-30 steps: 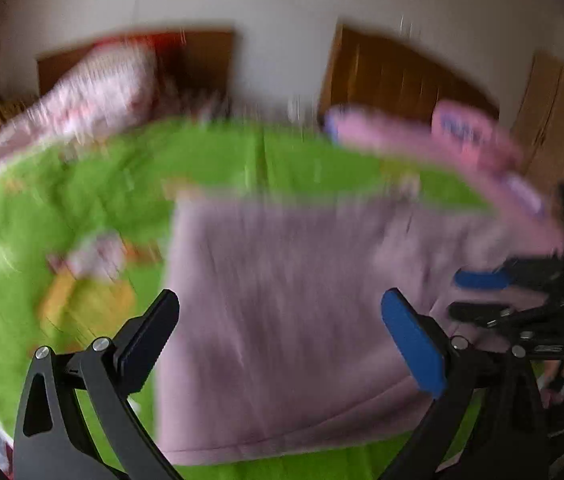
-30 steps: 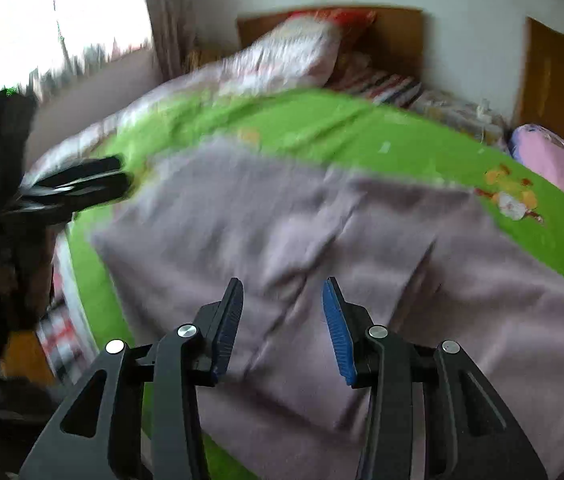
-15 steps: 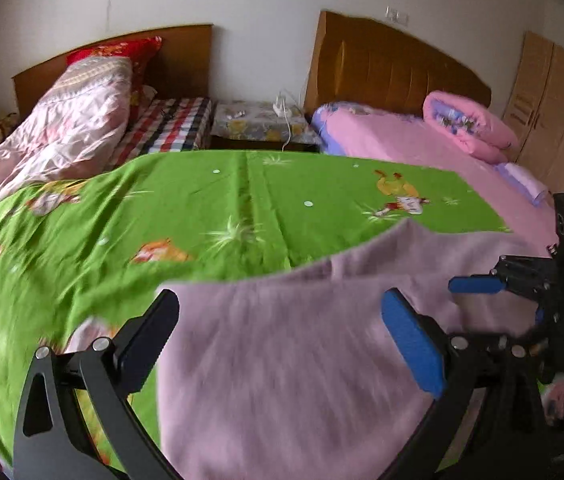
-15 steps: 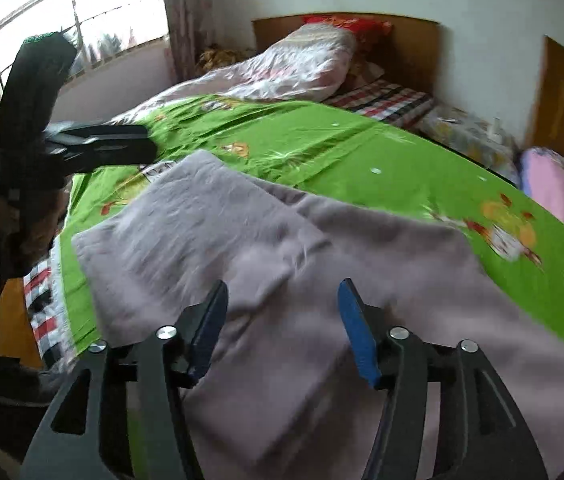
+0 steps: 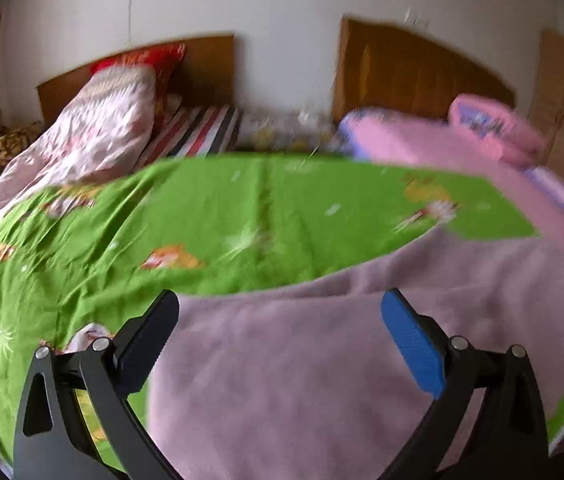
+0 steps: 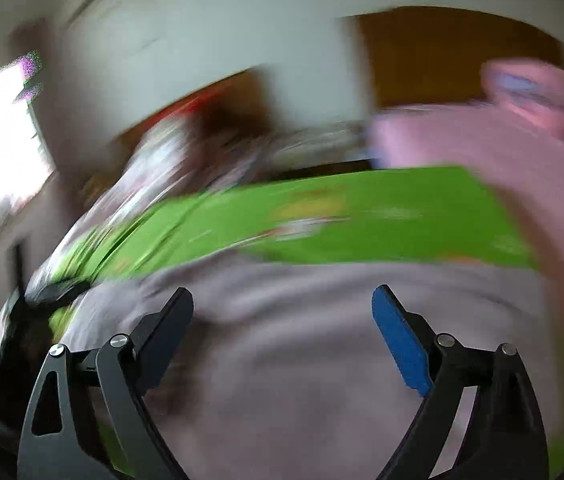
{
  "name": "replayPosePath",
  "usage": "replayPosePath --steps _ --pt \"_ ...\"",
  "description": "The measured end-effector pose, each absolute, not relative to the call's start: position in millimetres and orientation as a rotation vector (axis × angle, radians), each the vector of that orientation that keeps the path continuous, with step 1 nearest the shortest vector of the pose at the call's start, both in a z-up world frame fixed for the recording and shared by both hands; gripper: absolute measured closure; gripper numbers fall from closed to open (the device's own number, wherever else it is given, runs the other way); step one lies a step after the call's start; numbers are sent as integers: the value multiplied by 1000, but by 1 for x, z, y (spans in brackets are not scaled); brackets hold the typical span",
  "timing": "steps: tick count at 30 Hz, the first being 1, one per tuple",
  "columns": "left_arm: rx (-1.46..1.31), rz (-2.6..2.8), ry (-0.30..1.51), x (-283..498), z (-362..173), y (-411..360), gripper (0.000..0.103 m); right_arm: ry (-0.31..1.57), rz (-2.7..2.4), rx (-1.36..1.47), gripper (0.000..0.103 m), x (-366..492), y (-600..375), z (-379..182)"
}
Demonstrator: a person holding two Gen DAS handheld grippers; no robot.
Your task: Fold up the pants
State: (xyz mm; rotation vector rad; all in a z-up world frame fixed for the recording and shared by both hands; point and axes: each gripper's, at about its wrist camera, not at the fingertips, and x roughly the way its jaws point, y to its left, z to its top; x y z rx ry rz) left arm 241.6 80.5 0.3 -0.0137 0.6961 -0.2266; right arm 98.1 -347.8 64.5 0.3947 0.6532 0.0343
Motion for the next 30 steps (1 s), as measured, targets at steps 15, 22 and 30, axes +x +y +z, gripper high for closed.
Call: replayPosePath --steps 15,22,30 --pt "121 -370 820 263 -42 -31 2 728 -135 955 19 4 -435 -31" --pt "74 -372 934 279 -66 -26 1 795 -100 886 4 56 -433 -29" --pt "64 -381 936 278 -65 -26 1 774 -140 929 47 39 -450 -39"
